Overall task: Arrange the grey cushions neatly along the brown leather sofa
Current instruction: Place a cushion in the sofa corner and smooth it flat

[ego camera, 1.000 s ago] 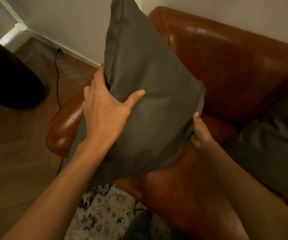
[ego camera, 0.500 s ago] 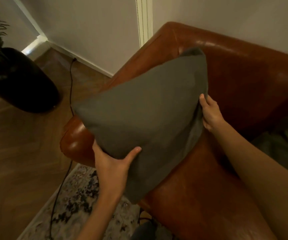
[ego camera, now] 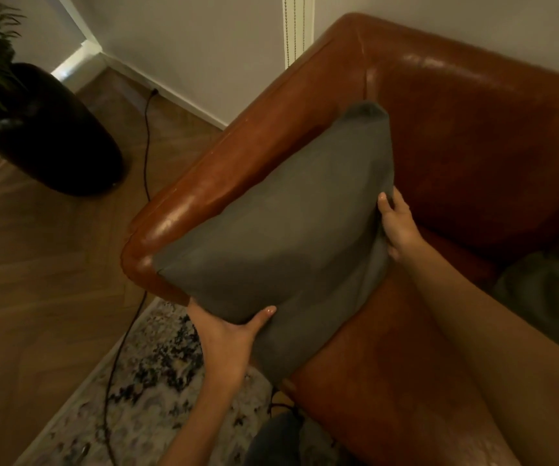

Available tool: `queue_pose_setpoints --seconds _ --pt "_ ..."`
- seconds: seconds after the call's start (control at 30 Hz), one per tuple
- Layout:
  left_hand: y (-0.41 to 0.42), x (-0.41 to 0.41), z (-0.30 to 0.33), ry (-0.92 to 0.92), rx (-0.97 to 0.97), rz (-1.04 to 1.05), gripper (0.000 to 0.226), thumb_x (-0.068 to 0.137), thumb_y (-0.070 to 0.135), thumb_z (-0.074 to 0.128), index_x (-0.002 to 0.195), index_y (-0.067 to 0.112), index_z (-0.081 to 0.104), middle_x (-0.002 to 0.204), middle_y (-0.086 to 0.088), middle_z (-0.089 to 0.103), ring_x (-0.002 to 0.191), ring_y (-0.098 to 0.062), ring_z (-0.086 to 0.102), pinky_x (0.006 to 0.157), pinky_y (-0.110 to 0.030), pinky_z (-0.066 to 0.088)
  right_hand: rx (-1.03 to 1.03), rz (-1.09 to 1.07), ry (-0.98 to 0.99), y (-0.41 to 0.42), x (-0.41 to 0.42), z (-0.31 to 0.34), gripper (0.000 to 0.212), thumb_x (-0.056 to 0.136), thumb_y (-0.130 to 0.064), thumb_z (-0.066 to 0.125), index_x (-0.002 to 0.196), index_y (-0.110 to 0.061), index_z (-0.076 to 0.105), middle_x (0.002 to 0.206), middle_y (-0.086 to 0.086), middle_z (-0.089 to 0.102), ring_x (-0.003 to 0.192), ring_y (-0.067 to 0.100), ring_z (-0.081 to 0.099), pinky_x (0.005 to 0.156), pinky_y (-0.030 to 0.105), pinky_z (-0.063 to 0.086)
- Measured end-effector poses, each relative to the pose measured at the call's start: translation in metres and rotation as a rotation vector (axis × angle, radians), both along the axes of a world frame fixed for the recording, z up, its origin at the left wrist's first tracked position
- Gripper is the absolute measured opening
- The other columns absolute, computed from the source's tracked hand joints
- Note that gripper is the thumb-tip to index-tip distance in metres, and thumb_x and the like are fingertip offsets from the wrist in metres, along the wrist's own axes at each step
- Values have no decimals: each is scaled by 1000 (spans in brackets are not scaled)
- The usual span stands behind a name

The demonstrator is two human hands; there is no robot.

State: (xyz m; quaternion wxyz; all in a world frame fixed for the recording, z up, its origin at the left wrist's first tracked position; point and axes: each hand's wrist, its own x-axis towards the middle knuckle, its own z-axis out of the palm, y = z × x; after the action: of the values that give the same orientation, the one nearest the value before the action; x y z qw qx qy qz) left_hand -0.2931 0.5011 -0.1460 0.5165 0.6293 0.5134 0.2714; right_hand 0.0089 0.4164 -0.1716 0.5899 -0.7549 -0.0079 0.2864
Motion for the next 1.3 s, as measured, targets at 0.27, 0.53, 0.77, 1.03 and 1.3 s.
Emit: queue_pose_setpoints --seconds 0.27,0.53,0.77,1.03,1.3 --pt "26 31 69 218 635 116 113 75 58 74 154 14 6 160 -17 7 148 -31 5 121 -52 4 -54 -87 -226 17 -17 28 51 107 -41 24 156 -28 15 163 2 15 149 21 18 119 35 18" --pt "48 67 69 928 600 -495 103 79 85 22 154 15 17 151 -13 38 133 -38 39 110 -55 28 -16 -133 -245 32 -32 34 53 100 -43 50 147 -21 42 151 0 40 138 21 39 117 40 32" --pt "37 71 68 822 769 -395 76 87 73 38 136 16 49 115 -11 66 105 -36 59 88 -51 39 165 -337 -239 32 -23 50 32 98 -25 59 127 -13 64 109 -13 59 97 -2 55 96 17 43" --pt "40 111 69 833 727 -365 81 84 78 37 141 21 44 129 -10 60 114 -36 53 94 -50 34 112 -293 -243 45 16 51 42 101 -34 51 139 -16 54 139 -1 56 128 14 50 112 32 39" --pt "30 131 61 864 863 -458 82 96 61 38 156 20 -1 162 -18 4 147 -45 -2 110 -70 -1 -114 -57 -470 43 1 32 53 107 -40 22 157 -27 8 166 -3 4 152 21 -6 119 51 -5"
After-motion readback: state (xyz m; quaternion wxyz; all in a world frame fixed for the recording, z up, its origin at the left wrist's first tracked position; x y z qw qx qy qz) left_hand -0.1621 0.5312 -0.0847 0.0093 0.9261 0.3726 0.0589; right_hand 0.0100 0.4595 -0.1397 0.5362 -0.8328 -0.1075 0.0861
